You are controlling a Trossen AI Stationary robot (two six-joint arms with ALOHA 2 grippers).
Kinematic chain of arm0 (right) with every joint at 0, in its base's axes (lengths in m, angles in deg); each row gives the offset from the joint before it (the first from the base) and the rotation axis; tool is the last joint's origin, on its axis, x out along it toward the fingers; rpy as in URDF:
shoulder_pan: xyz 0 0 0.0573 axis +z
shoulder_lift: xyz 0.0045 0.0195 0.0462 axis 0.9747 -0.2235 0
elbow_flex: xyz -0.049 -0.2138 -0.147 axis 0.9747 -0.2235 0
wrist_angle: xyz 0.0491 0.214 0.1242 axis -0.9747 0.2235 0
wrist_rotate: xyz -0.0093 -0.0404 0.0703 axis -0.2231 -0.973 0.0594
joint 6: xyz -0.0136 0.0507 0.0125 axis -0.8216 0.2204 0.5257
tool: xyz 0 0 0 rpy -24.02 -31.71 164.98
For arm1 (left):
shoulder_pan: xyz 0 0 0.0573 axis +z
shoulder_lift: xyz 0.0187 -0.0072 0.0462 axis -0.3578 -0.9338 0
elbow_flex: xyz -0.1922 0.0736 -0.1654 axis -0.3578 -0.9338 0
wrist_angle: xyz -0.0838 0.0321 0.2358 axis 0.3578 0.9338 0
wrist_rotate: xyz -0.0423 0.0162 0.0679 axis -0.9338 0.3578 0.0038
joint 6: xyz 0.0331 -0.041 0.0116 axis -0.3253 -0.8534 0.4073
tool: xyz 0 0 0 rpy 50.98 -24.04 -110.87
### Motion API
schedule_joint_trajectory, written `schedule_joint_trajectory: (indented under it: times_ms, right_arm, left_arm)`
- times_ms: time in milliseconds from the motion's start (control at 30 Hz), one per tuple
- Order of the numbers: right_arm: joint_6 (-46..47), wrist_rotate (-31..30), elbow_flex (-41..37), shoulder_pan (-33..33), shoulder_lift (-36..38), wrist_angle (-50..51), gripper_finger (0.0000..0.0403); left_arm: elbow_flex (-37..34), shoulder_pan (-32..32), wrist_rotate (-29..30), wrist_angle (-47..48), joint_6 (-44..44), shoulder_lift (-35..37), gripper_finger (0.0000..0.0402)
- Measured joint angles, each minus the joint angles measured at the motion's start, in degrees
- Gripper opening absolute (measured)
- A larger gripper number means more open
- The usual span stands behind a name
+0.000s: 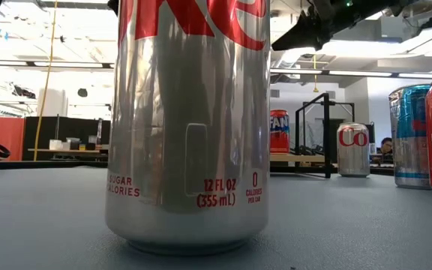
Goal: Place canned beverage on shelf
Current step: Put the top pink and white soda can onto the shelf aligned with the other pink and white soda can
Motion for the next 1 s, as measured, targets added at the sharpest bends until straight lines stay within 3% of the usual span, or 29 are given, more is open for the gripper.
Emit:
schedule_joint_trajectory:
  times_ms: [233, 467, 800, 1000]
  right_arm:
    - [-1.5, 0.0, 0.0, 0.0, 0.0, 0.0, 0.0]
    - [-2.0, 0.0, 0.0, 0.0, 0.0, 0.0, 0.0]
    - [-2.1, 0.0, 0.0, 0.0, 0.0, 1.9, 0.0]
    - [-2.1, 0.0, 0.0, 0.0, 0.0, 3.9, 0.0]
  left_arm:
    - [0.0, 0.7, -0.8, -3.9, -2.9, -0.5, 0.0308]
    - [0.0, 0.8, -0.3, -5.4, -1.6, -0.5, 0.0342]
    - [0.0, 0.4, -1.0, -6.9, 10.9, -0.8, 0.0361]
    - [-2.6, -0.4, -5.6, -8.2, 20.5, -0.9, 0.0362]
